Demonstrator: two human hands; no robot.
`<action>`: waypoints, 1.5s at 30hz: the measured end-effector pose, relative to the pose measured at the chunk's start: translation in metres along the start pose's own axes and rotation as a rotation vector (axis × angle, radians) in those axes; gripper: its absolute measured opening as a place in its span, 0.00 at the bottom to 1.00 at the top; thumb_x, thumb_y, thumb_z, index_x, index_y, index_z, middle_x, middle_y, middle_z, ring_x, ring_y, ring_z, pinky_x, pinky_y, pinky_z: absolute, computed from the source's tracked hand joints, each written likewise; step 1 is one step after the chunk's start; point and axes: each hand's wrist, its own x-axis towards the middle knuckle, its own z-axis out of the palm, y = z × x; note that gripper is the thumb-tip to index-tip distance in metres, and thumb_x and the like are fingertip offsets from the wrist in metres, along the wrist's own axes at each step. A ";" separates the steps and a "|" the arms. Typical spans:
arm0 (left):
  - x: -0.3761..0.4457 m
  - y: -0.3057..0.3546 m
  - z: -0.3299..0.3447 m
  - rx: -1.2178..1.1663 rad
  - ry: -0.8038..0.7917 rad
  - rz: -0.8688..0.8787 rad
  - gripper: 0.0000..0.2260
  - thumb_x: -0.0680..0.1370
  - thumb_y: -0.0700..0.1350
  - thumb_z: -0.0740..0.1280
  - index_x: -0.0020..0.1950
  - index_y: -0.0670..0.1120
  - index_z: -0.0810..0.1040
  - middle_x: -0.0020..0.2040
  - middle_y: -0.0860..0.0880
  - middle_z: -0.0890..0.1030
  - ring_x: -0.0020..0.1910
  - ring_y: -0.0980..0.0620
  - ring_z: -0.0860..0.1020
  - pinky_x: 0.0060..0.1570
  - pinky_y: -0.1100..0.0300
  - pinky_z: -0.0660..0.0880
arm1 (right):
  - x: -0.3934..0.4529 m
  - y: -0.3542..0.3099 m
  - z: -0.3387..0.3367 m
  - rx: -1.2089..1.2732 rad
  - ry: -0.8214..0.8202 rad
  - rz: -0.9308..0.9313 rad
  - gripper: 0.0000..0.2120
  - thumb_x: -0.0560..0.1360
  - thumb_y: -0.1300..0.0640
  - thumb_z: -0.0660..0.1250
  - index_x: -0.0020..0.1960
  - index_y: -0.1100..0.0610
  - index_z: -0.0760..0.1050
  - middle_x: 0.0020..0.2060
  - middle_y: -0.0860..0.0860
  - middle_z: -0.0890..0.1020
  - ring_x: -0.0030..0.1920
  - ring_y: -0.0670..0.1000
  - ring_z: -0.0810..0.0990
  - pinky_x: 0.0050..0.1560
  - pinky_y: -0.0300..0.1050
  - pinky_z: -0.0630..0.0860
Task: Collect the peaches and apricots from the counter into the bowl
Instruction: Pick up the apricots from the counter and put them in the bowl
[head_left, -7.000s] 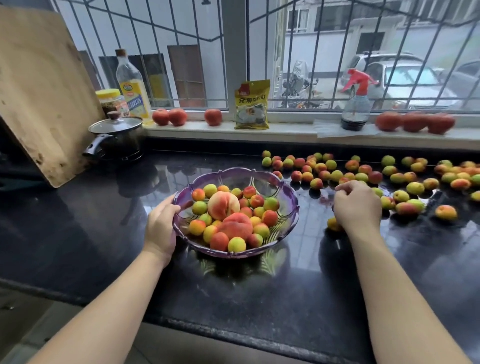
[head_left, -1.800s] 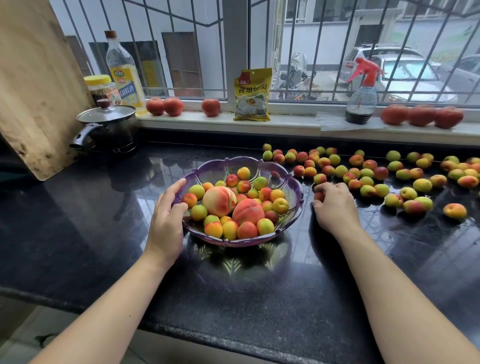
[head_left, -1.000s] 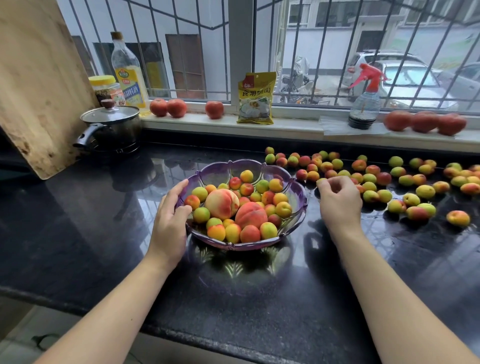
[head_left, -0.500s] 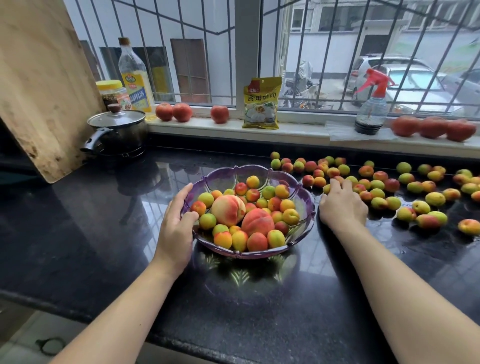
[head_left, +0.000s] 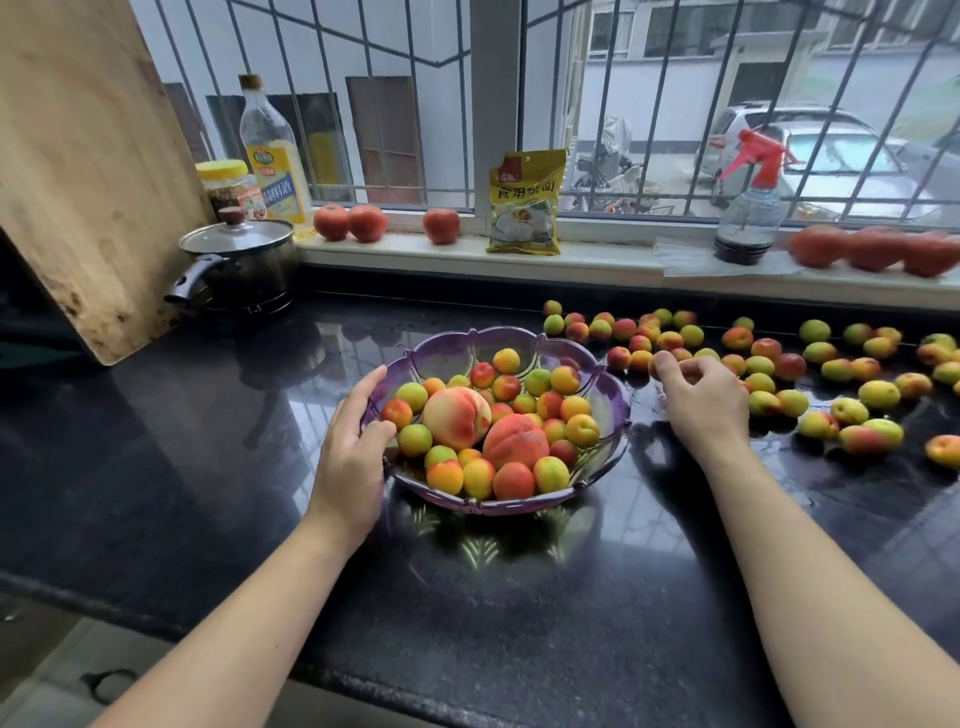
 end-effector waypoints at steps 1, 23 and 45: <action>0.000 0.000 0.000 0.000 -0.001 0.000 0.29 0.75 0.50 0.59 0.77 0.55 0.73 0.73 0.53 0.75 0.73 0.53 0.72 0.76 0.45 0.69 | -0.002 -0.005 -0.002 0.070 -0.013 -0.039 0.18 0.78 0.40 0.66 0.52 0.55 0.80 0.45 0.49 0.81 0.48 0.53 0.78 0.46 0.44 0.69; 0.003 -0.002 -0.001 0.033 -0.012 -0.005 0.28 0.75 0.50 0.60 0.76 0.57 0.73 0.73 0.55 0.74 0.73 0.56 0.71 0.75 0.45 0.70 | -0.007 -0.124 0.059 -0.726 -0.342 -0.745 0.12 0.77 0.48 0.70 0.59 0.51 0.79 0.52 0.52 0.80 0.52 0.54 0.73 0.50 0.51 0.72; 0.002 -0.002 -0.001 0.022 -0.011 0.008 0.27 0.75 0.52 0.60 0.75 0.57 0.74 0.70 0.56 0.75 0.70 0.56 0.73 0.72 0.45 0.73 | 0.008 -0.049 0.017 -0.318 -0.128 -0.266 0.22 0.76 0.68 0.62 0.69 0.56 0.76 0.69 0.59 0.73 0.69 0.61 0.68 0.68 0.54 0.66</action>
